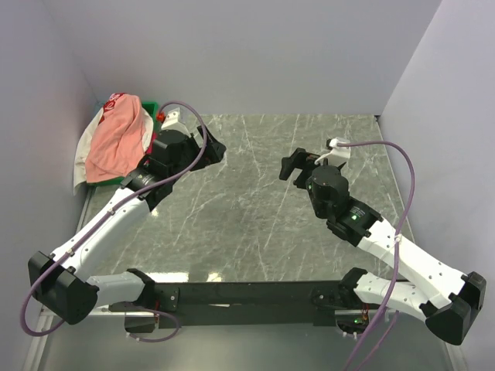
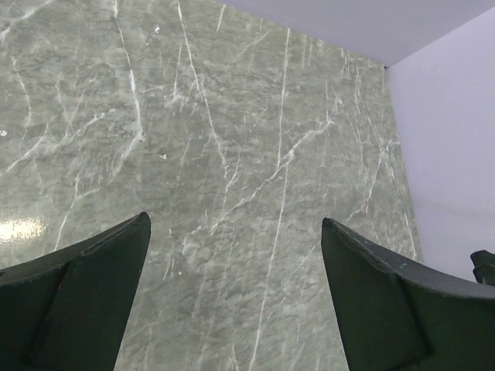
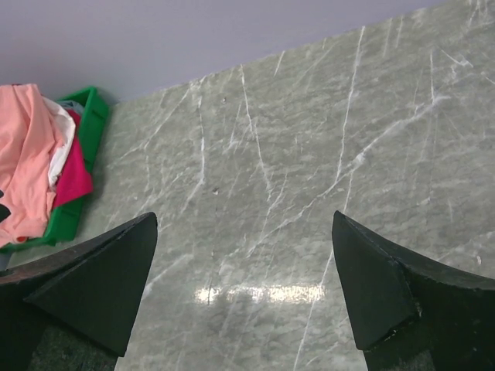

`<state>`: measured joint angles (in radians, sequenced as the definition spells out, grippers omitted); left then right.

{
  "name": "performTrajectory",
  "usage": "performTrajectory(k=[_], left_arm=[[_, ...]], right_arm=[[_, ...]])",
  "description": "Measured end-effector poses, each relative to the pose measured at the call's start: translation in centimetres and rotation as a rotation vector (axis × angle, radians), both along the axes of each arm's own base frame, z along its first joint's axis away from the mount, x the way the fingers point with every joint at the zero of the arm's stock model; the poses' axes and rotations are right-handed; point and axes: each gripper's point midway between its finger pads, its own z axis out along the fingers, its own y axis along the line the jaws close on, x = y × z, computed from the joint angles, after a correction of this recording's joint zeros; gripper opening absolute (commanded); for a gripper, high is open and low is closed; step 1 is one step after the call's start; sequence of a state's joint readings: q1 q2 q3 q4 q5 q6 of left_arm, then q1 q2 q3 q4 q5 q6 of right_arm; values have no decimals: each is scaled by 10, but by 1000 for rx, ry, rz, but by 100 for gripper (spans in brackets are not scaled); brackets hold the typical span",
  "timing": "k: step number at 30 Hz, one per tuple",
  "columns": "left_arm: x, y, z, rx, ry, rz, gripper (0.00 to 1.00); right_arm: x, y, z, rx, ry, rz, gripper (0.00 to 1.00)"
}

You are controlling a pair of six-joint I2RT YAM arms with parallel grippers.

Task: Fold and stack the t-shirts
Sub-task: Grab the tshirt from the pile

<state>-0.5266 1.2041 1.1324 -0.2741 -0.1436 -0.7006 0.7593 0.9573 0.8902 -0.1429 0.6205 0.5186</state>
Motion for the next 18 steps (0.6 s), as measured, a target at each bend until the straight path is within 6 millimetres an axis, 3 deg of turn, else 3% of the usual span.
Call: performTrajectory(k=[7,12,15,18], left_arm=[[3,4,0,-5,1,33,98],[22,28,-5,16,30,163,98],[58,81,-4,5,53,358,99],[90,167,-7,13,69,625,99]], right_arm=[[-3,2,0,-13,1,29,100],[-6,8,0,-13,5,68,100],[-8,10,-4,-21,20,91,100],[-10,15,-8,-26,36,119,100]])
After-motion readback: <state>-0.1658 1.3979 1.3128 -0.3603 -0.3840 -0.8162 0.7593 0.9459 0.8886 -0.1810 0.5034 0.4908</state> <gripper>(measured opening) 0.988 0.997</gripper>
